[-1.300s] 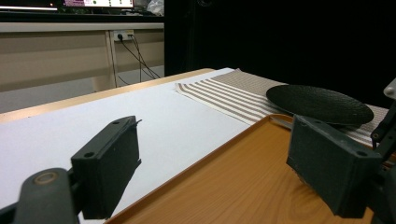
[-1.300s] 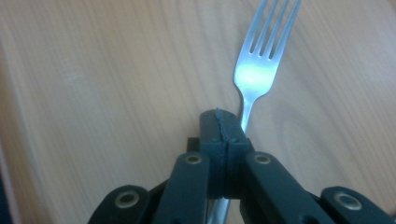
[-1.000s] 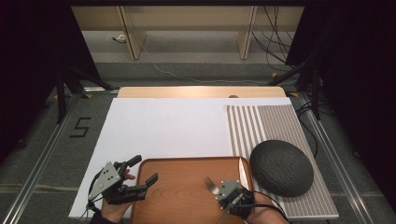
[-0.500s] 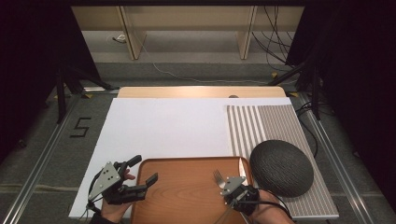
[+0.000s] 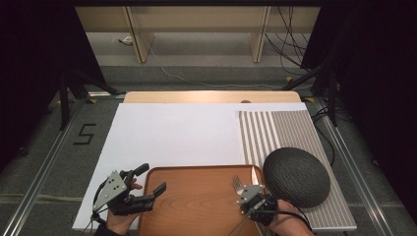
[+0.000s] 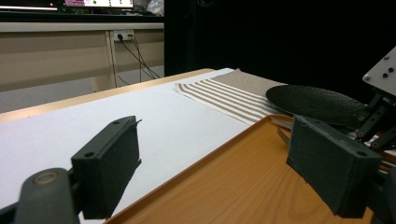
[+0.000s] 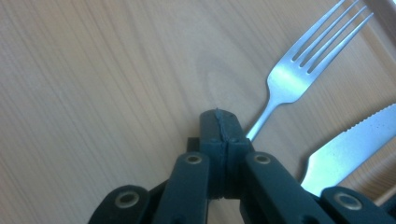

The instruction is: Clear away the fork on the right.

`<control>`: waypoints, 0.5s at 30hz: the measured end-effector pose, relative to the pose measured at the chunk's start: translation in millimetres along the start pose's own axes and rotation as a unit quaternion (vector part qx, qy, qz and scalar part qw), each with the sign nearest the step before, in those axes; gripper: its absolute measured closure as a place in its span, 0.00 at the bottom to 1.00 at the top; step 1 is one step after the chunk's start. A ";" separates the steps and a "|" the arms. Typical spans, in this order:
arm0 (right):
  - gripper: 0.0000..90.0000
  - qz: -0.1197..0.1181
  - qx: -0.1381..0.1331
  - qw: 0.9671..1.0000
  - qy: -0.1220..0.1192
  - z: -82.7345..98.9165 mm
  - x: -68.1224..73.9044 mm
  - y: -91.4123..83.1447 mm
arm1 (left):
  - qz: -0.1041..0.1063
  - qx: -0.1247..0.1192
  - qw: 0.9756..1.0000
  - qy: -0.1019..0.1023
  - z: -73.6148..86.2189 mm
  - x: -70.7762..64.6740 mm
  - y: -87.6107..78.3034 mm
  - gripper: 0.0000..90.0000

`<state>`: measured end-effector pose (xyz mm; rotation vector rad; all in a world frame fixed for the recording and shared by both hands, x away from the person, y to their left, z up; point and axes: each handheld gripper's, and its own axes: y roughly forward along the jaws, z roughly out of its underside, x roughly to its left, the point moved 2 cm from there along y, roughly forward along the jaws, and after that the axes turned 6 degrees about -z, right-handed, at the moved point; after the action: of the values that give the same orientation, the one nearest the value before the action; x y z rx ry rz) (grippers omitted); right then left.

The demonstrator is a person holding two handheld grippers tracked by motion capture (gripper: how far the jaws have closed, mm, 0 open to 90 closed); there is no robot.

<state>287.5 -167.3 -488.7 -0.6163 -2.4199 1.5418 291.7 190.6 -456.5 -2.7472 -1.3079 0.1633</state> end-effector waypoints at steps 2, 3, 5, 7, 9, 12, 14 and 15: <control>1.00 0.003 -0.001 1.000 0.001 0.6 -0.1 -0.2 | 0.000 0.000 1.000 0.000 0.0 0.1 -0.1 0.18; 1.00 0.003 0.001 1.000 0.007 0.9 0.4 -0.6 | 0.000 0.000 1.000 0.000 -0.1 0.1 -0.1 0.18; 1.00 0.003 0.003 1.000 0.003 2.0 -0.8 -1.4 | 0.000 0.000 1.000 0.000 -0.1 0.3 -0.2 0.18; 1.00 0.005 0.003 1.000 0.011 3.3 -1.3 -1.8 | 0.000 0.000 1.000 0.000 -0.1 0.4 -0.3 0.18; 1.00 0.006 0.002 1.000 0.012 4.1 -2.9 -2.1 | 0.000 -0.001 1.000 0.000 -0.1 0.3 -0.3 0.18; 1.00 0.006 0.007 1.000 0.019 5.1 -3.9 -3.3 | 0.000 0.000 1.000 0.000 -0.1 0.2 -0.3 0.18; 1.00 0.006 0.009 1.000 0.021 6.3 -4.6 -3.8 | 0.001 0.000 1.000 0.000 -0.1 0.2 -0.2 0.18; 1.00 0.006 0.009 1.000 0.018 6.9 -5.7 -4.2 | 0.001 0.000 1.000 0.000 -0.1 0.2 -0.2 0.18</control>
<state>288.9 -177.0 -487.7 -0.6512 -2.3771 1.5420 291.7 190.8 -456.4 -2.7483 -1.3065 0.1636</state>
